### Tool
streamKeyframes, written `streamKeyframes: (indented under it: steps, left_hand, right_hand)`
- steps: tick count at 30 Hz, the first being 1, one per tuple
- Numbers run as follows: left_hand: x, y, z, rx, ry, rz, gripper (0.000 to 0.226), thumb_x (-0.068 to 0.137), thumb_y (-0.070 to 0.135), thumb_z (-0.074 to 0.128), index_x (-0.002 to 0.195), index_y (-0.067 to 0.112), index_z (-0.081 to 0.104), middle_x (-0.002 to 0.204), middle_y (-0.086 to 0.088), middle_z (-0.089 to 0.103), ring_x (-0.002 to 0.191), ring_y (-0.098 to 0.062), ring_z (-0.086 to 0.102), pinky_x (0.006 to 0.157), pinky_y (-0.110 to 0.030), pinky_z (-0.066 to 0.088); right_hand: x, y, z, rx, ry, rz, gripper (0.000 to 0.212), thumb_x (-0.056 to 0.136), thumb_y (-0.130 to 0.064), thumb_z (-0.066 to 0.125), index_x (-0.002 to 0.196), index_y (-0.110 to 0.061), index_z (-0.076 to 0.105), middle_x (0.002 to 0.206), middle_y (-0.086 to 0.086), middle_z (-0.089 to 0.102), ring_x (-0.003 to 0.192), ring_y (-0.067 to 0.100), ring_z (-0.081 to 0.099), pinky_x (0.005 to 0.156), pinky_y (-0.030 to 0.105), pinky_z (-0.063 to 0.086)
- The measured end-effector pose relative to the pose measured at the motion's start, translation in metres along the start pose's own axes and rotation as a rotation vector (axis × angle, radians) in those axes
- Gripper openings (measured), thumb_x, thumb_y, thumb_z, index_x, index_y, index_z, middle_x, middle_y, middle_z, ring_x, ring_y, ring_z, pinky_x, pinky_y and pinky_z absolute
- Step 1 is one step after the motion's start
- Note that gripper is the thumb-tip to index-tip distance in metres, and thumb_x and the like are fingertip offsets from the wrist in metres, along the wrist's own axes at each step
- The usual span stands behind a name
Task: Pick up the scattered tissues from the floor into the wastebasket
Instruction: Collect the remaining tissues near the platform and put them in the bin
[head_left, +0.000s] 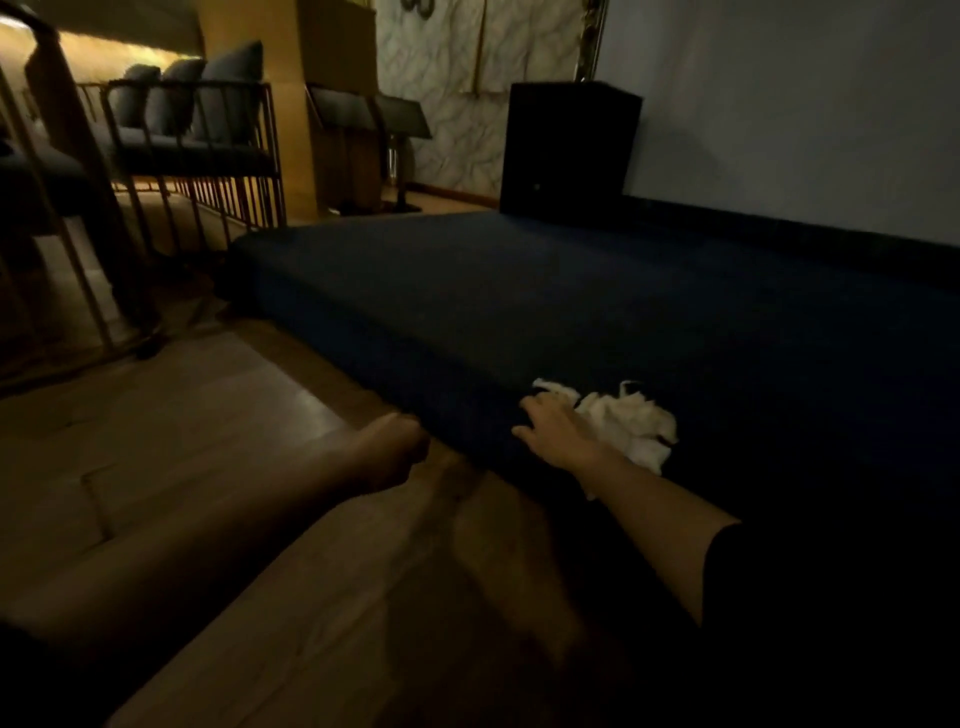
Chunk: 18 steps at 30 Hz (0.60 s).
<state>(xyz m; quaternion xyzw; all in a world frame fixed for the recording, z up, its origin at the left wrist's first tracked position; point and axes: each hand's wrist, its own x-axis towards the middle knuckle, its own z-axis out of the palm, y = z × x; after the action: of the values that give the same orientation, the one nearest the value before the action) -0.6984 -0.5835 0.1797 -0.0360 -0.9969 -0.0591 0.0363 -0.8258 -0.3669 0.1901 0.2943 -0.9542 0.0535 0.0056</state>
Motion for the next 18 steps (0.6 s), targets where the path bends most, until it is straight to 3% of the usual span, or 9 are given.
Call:
streamKeyframes:
  steps: [3, 6, 8, 12, 15, 18]
  left_hand:
    - [0.039, 0.059, -0.039, -0.022, -0.026, -0.014, 0.013, 0.083, 0.005, 0.055, 0.091, 0.005, 0.066, 0.1, -0.014, 0.064, 0.09, -0.028, 0.06, 0.072, -0.028, 0.039]
    - [0.074, 0.092, -0.053, -0.035, -0.093, -0.053, 0.014, 0.087, 0.009, 0.052, 0.096, 0.009, 0.063, 0.108, -0.011, 0.059, 0.089, -0.02, 0.055, 0.075, -0.031, 0.045]
    - [0.096, 0.107, -0.048, -0.041, -0.106, -0.068, 0.018, 0.088, 0.01, 0.051, 0.102, 0.009, 0.063, 0.111, -0.011, 0.06, 0.095, -0.022, 0.059, 0.08, -0.034, 0.051]
    - [0.122, 0.133, -0.026, -0.054, -0.105, -0.078, 0.021, 0.087, 0.006, 0.053, 0.105, 0.01, 0.063, 0.113, -0.011, 0.061, 0.098, -0.023, 0.061, 0.086, -0.036, 0.054]
    - [0.13, 0.142, -0.008, -0.06, -0.114, -0.079, 0.016, 0.088, 0.01, 0.052, 0.101, 0.011, 0.063, 0.111, -0.008, 0.061, 0.096, -0.02, 0.06, 0.087, -0.036, 0.054]
    - [0.14, 0.15, 0.001, -0.095, -0.101, -0.063, 0.015, 0.09, 0.014, 0.05, 0.101, 0.015, 0.06, 0.113, -0.007, 0.061, 0.096, -0.02, 0.061, 0.087, -0.037, 0.054]
  right_hand:
    - [-0.004, 0.064, -0.003, -0.046, 0.04, 0.253, 0.058, 0.086, -0.048, 0.053, 0.134, -0.02, 0.038, 0.142, 0.014, 0.035, 0.126, 0.039, 0.036, 0.1, 0.047, 0.038]
    - [0.001, 0.106, -0.005, 0.093, -0.021, 0.474, 0.081, 0.07, -0.058, 0.062, 0.138, -0.029, 0.031, 0.146, 0.016, 0.025, 0.128, 0.045, 0.031, 0.101, 0.055, 0.037]
    - [0.005, 0.117, 0.003, 0.192, -0.088, 0.508, 0.089, 0.061, -0.064, 0.064, 0.137, -0.033, 0.029, 0.147, 0.014, 0.023, 0.13, 0.046, 0.029, 0.102, 0.059, 0.035]
    - [0.015, 0.119, 0.013, 0.308, -0.047, 0.424, 0.065, 0.075, -0.05, 0.064, 0.133, -0.028, 0.044, 0.145, 0.008, 0.032, 0.129, 0.036, 0.034, 0.103, 0.055, 0.036]
    - [0.021, 0.108, 0.023, 0.401, 0.019, 0.425, 0.055, 0.084, -0.033, 0.062, 0.134, -0.025, 0.042, 0.139, 0.008, 0.041, 0.127, 0.031, 0.04, 0.101, 0.051, 0.041]
    - [0.016, 0.096, 0.032, 0.4, 0.096, 0.524, 0.028, 0.088, -0.025, 0.056, 0.115, -0.02, 0.055, 0.122, 0.008, 0.056, 0.107, 0.027, 0.056, 0.088, 0.049, 0.05]
